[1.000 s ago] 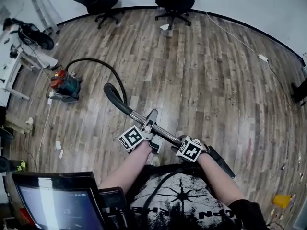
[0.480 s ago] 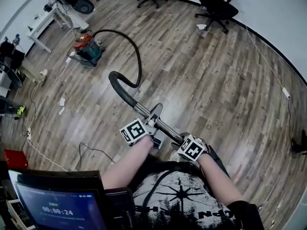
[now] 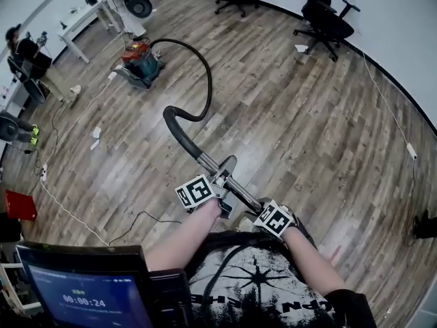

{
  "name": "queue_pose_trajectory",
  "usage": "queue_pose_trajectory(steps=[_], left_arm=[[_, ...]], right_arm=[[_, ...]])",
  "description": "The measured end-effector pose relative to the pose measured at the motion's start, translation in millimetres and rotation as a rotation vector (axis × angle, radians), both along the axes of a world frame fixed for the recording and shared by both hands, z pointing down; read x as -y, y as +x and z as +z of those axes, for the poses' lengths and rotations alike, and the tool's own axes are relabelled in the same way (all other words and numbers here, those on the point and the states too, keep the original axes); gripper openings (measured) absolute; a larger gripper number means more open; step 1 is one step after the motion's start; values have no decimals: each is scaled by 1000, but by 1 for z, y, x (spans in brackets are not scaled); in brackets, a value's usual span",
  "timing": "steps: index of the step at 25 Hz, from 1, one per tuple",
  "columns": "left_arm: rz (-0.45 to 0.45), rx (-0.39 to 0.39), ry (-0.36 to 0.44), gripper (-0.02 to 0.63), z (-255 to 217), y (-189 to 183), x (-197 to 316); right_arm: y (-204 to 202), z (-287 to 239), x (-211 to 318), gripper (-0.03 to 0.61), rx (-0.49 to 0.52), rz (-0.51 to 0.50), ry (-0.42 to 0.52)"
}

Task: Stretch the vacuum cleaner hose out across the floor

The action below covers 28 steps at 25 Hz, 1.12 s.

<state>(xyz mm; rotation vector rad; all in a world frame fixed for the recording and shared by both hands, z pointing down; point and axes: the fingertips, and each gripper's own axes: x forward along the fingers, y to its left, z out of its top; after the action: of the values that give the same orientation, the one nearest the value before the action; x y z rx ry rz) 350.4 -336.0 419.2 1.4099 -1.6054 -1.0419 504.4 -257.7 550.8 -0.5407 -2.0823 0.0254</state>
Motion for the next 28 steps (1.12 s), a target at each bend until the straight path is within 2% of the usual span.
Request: queue_pose_trajectory(steps=[5, 11, 17, 20, 28], left_arm=[[7, -4, 10, 41, -9, 14, -28], [58, -5, 38, 41, -6, 58, -76], [36, -112, 45, 41, 32, 102, -133], [36, -142, 44, 41, 37, 120, -147], [20, -108, 84, 42, 10, 145, -161]], right_arm=[[15, -10, -28, 92, -8, 10, 11], [54, -4, -79, 92, -8, 62, 42], [111, 15, -133, 89, -104, 38, 58], [131, 14, -148, 89, -131, 38, 48], [156, -4, -152, 89, -106, 21, 107]])
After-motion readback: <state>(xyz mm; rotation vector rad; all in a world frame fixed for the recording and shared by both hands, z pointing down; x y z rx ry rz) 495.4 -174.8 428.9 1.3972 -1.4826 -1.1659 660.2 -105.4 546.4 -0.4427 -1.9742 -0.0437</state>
